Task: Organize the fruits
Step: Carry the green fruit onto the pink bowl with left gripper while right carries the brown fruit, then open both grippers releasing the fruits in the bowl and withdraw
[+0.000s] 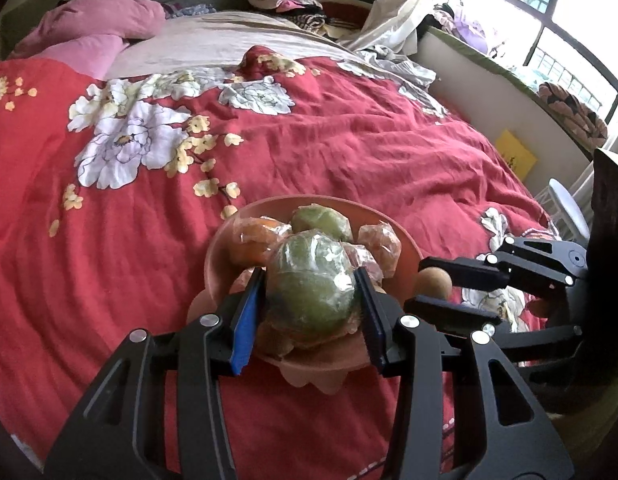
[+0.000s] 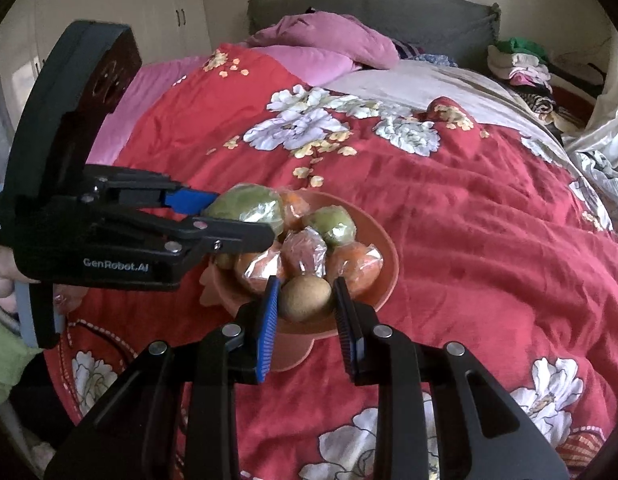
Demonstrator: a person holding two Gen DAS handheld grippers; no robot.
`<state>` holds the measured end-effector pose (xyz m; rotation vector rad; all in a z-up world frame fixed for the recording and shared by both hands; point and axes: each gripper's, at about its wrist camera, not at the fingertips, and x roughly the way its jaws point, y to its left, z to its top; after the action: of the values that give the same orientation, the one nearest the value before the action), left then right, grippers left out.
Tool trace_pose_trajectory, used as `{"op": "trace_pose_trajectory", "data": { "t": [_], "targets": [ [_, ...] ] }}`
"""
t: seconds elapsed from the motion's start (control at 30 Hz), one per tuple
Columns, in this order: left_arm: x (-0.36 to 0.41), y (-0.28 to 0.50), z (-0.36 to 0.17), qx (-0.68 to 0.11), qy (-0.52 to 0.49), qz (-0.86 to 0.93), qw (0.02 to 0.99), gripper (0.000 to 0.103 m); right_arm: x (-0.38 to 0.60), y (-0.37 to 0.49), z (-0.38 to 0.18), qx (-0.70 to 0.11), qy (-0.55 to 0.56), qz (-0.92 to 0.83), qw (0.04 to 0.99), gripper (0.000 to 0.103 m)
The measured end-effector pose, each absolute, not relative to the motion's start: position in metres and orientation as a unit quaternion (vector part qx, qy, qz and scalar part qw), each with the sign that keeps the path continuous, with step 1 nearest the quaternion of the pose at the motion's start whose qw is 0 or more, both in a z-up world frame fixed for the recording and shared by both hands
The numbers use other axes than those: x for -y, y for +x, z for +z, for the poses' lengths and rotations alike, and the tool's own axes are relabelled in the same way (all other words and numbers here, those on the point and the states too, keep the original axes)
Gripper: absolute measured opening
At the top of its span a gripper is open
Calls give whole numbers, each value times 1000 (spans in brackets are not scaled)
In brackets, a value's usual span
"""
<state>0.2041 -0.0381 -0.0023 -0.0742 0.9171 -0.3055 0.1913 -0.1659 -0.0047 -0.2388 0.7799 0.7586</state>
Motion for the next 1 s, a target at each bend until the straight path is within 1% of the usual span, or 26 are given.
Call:
{"op": "trace_pose_trajectory", "data": {
  "t": [0.07,0.3,0.37,0.43,0.47,0.53,0.6,0.67,0.73,0.87,1.0],
  "targets": [
    [37,204,-2,-439,-40,-145,886,42,165,191,-6,-371,-115,360,848,26],
    [33,205,-1,-439,-44,-141,886,43,163,193,-11,-375,-116,357,848,27],
    [33,205,-2,-440,-44,-141,886,43,163,192,-11,-376,-114,360,846,38],
    [32,205,-2,-440,-44,-141,886,43,164,191,-11,-374,-112,360,847,40],
    [32,205,-2,-440,-45,-141,886,43,164,191,-11,-373,-112,362,847,45],
    [32,205,-2,-439,-45,-141,886,43,166,190,-10,-373,-108,361,848,50],
    [33,205,-2,-439,-45,-142,886,43,167,188,-9,-373,-104,360,849,51],
    [32,204,-2,-438,-44,-142,887,43,170,188,-9,-372,-101,358,850,56],
    [32,204,-2,-438,-44,-141,887,43,171,188,-9,-373,-98,357,851,57],
    [32,205,2,-431,-45,-140,890,47,174,188,-7,-372,-93,355,853,59],
    [32,204,8,-427,-44,-138,893,47,174,186,-6,-369,-92,356,854,61]
  ]
}}
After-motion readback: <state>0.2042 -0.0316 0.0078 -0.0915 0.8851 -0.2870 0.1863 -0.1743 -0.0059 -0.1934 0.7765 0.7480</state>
